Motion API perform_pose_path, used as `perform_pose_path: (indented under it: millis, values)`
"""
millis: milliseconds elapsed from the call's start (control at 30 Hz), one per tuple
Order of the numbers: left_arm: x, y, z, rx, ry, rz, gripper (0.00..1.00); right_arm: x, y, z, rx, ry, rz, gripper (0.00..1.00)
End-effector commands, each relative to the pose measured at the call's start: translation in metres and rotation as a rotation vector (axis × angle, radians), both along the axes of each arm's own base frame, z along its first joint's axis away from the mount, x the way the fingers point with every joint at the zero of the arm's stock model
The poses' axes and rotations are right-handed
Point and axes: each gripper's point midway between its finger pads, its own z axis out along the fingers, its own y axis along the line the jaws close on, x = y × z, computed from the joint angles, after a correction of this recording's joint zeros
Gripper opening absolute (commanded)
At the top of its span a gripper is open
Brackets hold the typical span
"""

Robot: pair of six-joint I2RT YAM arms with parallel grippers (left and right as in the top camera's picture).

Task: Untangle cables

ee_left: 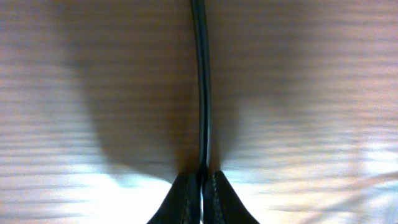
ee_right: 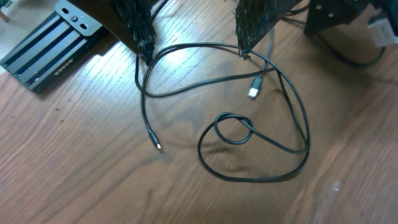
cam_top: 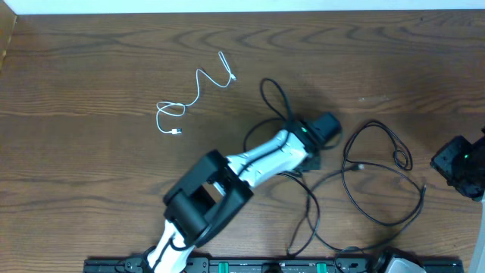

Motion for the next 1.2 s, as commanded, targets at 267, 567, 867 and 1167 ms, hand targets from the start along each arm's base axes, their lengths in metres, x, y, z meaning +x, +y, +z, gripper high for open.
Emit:
perform_pose_path:
  millis: [267,567,867,1167]
  values:
    - [0.066,0.076,0.121,-0.065,-0.276,-0.048,0.08,0.011,0.028,0.0,0.179,-0.068,-0.015,0.38]
    - [0.081,0.118,0.219,-0.194,-0.492,0.068,0.08,0.011,0.028,0.0,0.181,-0.066,-0.013,0.43]
    - [0.089,0.12,0.286,-0.252,-0.728,-0.041,0.08,0.009,0.029,-0.005,0.187,-0.051,-0.015,0.45]
    - [0.099,0.132,0.303,-0.263,-0.783,-0.01,0.07,0.005,0.031,-0.014,0.198,-0.024,-0.016,0.5]
